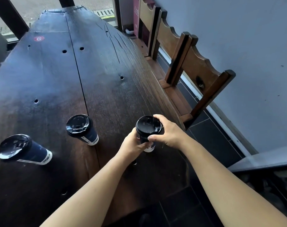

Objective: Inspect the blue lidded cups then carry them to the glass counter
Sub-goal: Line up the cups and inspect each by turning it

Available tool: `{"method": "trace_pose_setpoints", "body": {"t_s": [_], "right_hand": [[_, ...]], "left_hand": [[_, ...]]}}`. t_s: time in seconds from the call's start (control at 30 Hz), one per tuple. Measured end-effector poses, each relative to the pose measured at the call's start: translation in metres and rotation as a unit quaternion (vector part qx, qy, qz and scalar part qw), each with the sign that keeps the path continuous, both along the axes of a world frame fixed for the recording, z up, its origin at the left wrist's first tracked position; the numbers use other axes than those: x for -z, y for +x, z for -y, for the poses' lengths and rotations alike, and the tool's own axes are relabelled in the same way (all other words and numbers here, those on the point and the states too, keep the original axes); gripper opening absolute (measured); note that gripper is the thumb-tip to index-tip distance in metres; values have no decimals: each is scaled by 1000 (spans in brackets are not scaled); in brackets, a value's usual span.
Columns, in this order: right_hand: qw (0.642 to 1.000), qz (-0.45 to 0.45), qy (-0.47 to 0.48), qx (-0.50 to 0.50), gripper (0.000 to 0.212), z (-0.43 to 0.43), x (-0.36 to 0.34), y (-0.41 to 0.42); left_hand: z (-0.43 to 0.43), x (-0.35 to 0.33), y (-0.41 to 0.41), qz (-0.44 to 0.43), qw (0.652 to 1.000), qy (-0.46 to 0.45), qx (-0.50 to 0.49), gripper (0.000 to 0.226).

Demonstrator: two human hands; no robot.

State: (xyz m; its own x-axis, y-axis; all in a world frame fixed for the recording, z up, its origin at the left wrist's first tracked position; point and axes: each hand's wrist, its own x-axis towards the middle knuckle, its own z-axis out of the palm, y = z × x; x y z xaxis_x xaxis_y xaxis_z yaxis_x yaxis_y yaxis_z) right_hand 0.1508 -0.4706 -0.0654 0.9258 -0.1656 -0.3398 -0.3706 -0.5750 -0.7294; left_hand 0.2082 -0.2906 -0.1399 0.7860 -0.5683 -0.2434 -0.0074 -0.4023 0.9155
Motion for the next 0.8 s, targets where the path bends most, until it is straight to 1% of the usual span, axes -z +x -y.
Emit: {"method": "trace_pose_setpoints", "body": {"t_s": [0.17,0.3,0.37,0.47,0.53,0.6,0.67,0.8], "right_hand": [[999,26,26,2,86,-13,-22,-10],[998,55,31,-7,71,-27,-50,-17],[997,70,29,-14,63,-34,-67,-21],[996,88,19,-16,56,-45,-94,-24],[996,90,9,-17,57,-55,-110,-26],[995,95,12,-21,60,-66,-126,-30],[994,100,38,-26,64,-78,-144,-35],[991,99,83,-33,73,-102,-174,-48]], "left_hand": [[-20,-21,-15,35,999,-13,-9,47],[-40,-47,-34,38,998,-46,-33,43],[-48,-62,-45,31,996,-71,-44,46],[-61,-86,-59,-7,990,-121,-74,63],[-74,-101,-68,-21,985,-143,-92,67],[-85,-118,-82,-24,981,-164,-102,67],[-96,-137,-97,-28,975,-190,-110,67],[-118,-166,-129,-32,962,-241,-123,79]]}}
